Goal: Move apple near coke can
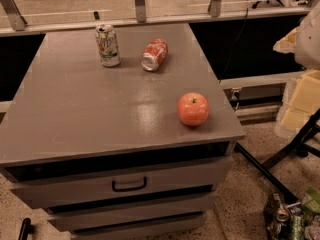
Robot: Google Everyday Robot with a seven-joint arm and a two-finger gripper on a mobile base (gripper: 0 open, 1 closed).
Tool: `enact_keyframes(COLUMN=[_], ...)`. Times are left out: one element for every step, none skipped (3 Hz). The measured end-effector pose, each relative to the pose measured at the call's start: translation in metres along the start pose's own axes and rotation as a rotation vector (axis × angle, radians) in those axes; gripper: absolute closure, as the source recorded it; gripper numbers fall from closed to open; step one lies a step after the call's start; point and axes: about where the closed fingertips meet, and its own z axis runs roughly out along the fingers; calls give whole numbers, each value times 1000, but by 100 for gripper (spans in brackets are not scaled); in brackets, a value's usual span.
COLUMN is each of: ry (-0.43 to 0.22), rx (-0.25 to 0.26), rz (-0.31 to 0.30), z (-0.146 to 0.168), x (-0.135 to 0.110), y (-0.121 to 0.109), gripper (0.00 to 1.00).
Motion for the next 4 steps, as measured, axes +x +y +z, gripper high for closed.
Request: enact_keyframes(ry=[0, -78, -195, -281], rx=[0, -57, -117, -173], rz=[0, -49, -104, -114], z=[0, 45, 99, 142], x=[0, -29, -72, -101], y=[0, -5, -7, -1], gripper=[0, 0, 0, 0])
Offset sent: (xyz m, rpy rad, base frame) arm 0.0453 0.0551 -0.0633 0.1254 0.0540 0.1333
